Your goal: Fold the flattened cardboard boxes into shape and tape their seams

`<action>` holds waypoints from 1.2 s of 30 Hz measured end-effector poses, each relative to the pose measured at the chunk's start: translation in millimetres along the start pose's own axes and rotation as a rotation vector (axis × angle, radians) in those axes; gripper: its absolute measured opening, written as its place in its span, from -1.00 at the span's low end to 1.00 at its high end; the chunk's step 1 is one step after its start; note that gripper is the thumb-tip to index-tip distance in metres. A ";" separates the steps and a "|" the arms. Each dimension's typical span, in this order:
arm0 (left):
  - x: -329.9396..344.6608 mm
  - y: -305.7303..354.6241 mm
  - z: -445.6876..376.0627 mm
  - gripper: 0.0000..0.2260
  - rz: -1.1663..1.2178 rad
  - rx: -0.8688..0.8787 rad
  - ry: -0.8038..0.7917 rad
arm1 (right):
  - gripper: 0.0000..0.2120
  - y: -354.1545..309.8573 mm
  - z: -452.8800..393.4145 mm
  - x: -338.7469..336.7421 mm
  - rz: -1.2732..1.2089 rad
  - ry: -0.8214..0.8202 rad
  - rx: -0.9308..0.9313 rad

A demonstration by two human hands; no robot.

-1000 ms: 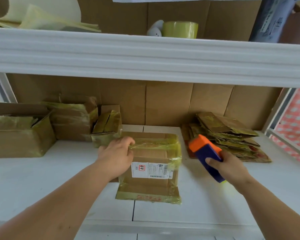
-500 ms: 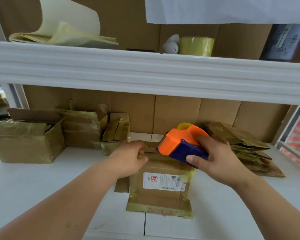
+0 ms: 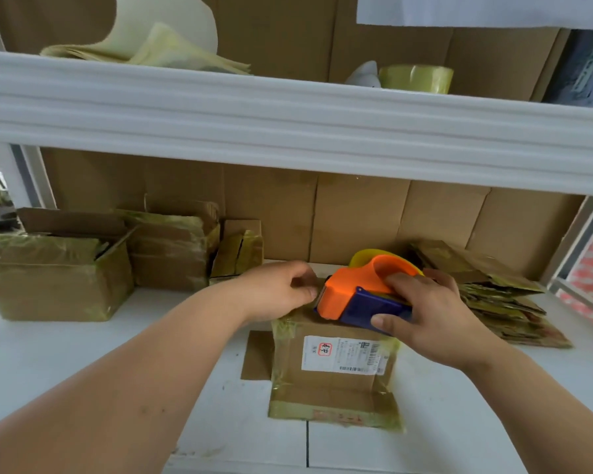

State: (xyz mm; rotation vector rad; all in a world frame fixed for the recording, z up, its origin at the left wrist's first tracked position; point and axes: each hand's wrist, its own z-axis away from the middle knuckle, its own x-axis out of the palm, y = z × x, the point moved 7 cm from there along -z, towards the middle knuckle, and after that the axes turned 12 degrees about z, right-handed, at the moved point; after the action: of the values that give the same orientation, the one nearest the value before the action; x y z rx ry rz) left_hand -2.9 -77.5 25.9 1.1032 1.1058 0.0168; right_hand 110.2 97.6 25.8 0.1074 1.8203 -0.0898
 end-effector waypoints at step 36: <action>-10.8 -27.0 -5.8 -0.90 0.354 -0.192 0.228 | -0.72 7.3 -66.3 -15.0 -0.249 -0.130 -0.252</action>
State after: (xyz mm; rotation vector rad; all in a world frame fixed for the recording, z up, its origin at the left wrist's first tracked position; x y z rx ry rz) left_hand -25.6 -92.6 14.2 1.1289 1.0720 0.5284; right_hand 51.1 112.2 56.8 -0.2974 1.6927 -0.0406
